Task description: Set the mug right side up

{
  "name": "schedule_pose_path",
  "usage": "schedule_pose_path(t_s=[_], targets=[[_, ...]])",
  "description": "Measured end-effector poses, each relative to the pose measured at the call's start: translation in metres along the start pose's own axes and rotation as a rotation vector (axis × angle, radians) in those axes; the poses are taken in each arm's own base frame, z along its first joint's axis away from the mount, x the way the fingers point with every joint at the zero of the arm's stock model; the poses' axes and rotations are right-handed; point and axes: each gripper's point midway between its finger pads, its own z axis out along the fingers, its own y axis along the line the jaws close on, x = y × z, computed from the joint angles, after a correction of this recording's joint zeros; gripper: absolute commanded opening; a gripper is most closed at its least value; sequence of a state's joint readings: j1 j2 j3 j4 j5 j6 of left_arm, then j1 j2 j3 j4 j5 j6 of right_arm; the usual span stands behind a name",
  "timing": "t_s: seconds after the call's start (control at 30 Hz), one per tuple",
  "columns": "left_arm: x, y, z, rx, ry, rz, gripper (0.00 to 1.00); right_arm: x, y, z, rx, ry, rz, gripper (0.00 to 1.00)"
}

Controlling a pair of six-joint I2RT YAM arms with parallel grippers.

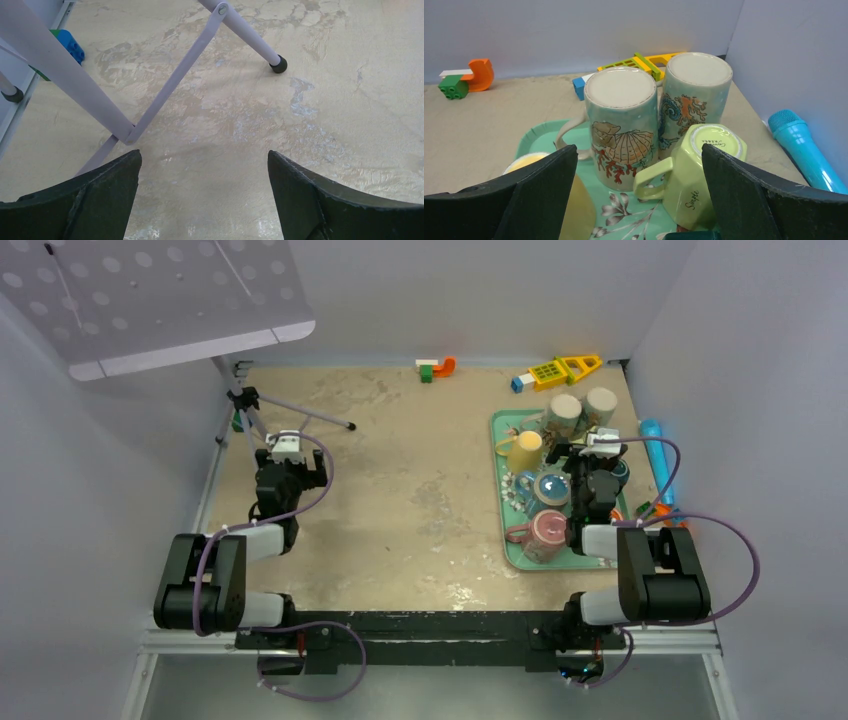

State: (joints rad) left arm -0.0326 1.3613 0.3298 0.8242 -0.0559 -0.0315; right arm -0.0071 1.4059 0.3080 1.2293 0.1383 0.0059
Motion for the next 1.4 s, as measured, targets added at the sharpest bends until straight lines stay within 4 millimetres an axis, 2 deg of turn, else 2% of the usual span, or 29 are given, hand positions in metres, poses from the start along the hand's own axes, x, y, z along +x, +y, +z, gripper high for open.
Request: schedule_pose_path(t_s=[0.23,0.33,0.4,0.53,0.6,0.63,0.7,0.77,0.8,0.9,1.0,1.1,1.13,1.27,1.4], targets=[[0.000,0.000,0.000,0.000,0.000,0.000,1.00,-0.002,0.000,0.000,0.002,-0.005,0.001,0.97],[0.000,0.000,0.000,0.000,0.000,0.000,1.00,-0.011,-0.003,-0.005,0.014,0.003,0.002,0.98],[-0.001,0.000,0.000,0.002,-0.007,0.000,1.00,-0.038,-0.004,-0.005,0.026,-0.014,0.034,0.98],[0.002,-0.007,-0.010,0.048,-0.026,0.023,1.00,-0.129,0.009,0.013,-0.010,-0.102,0.129,0.98],[-0.003,-0.013,-0.017,0.093,-0.030,0.044,1.00,-0.176,0.024,0.025,-0.043,-0.122,0.179,0.98],[-0.009,-0.016,-0.020,0.109,-0.041,0.051,1.00,-0.194,0.036,0.029,-0.066,-0.122,0.198,0.98],[-0.027,-0.023,-0.027,0.163,-0.050,0.081,1.00,-0.211,0.060,0.033,-0.106,-0.093,0.220,0.98],[-0.059,-0.033,-0.034,0.234,-0.070,0.120,1.00,-0.209,0.086,0.040,-0.148,-0.024,0.226,0.98],[-0.077,-0.039,-0.038,0.273,-0.064,0.139,1.00,-0.199,0.096,0.045,-0.160,0.029,0.220,0.98],[-0.133,-0.053,-0.052,0.376,-0.055,0.183,1.00,-0.156,0.113,0.063,-0.160,0.200,0.192,0.98],[-0.164,-0.063,-0.071,0.456,-0.015,0.190,1.00,-0.101,0.113,0.068,-0.120,0.357,0.165,0.98],[-0.165,-0.072,-0.090,0.527,0.081,0.169,1.00,-0.068,0.111,0.057,-0.117,0.409,0.164,0.97],[-0.160,-0.074,-0.095,0.546,0.122,0.158,1.00,-0.063,0.113,0.051,-0.137,0.410,0.173,0.93],[-0.132,-0.079,-0.111,0.587,0.275,0.113,1.00,-0.067,0.131,0.046,-0.285,0.380,0.134,0.91],[-0.114,-0.080,-0.122,0.603,0.360,0.089,1.00,-0.076,0.157,0.042,-0.534,0.345,-0.105,0.86]])
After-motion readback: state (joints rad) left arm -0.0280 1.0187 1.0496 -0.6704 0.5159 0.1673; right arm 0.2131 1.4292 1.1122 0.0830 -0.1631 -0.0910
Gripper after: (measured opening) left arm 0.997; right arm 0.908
